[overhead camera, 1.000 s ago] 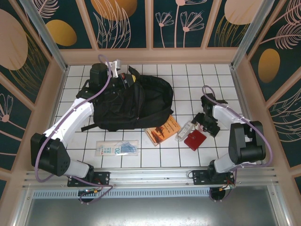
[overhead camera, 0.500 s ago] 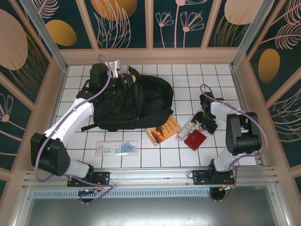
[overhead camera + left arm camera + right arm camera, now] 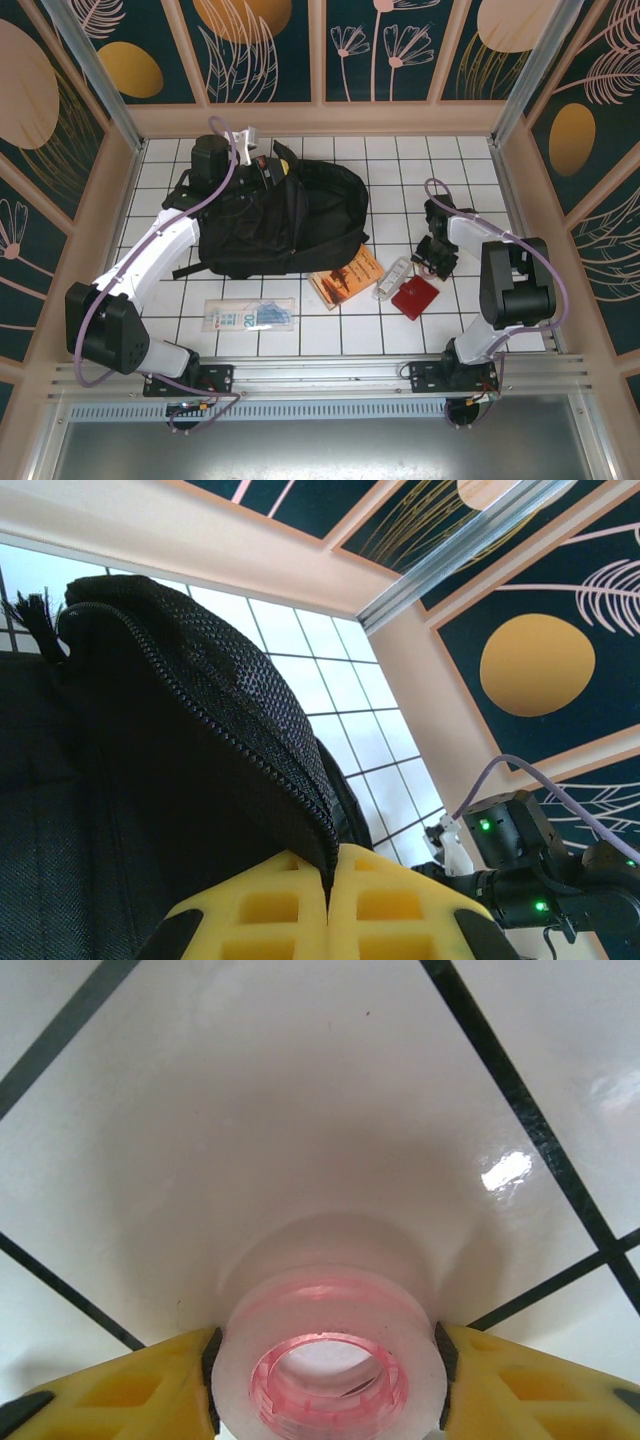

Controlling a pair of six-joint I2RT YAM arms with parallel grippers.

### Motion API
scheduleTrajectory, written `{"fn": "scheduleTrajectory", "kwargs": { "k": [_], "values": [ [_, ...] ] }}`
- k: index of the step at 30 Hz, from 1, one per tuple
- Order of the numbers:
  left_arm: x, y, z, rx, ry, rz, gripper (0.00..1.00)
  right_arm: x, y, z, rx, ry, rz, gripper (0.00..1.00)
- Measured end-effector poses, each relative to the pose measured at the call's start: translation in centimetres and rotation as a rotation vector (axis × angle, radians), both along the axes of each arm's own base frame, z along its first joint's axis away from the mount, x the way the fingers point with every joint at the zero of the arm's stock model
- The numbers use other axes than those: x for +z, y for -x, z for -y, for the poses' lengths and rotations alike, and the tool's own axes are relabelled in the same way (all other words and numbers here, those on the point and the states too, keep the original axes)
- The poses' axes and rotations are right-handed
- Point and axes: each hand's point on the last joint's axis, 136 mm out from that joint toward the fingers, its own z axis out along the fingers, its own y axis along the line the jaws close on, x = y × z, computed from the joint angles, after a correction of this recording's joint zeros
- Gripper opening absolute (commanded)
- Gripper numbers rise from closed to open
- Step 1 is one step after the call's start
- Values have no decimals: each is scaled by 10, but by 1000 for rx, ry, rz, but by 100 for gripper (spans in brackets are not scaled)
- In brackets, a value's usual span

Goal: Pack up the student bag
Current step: Pick up the personal item from the middle-right of the table, then place the personal item in the student bag.

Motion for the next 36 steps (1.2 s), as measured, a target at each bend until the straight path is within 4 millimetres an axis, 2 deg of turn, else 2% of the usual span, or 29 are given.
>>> {"fn": "scheduleTrajectory", "kwargs": {
  "k": [3,5,9,13,16,18,21,26,29,36],
  "values": [
    [0,0,0,-2,1,-1,0,11,-2,1,0,6,13,51],
    [0,1,1,-5,2,-1,0,30,-10,1,0,5,55,51],
    [3,3,3,-21,8,-3,0,101,-49,-14,29,-25,255,51],
    [12,5,5,-42,17,1,0,182,-82,-65,143,-103,468,50],
    [20,7,6,-52,18,4,0,222,-90,-112,236,-184,556,50],
    [26,8,7,-59,20,8,0,237,-93,-140,290,-234,582,49],
    [34,10,8,-73,27,11,0,240,-97,-182,358,-302,575,50],
    [39,10,11,-92,33,3,0,218,-105,-239,440,-364,507,49],
    [38,9,14,-105,41,-9,0,204,-110,-263,465,-385,470,50],
    [43,10,21,-136,96,-37,0,178,-117,-300,452,-476,391,53]
  ]
}}
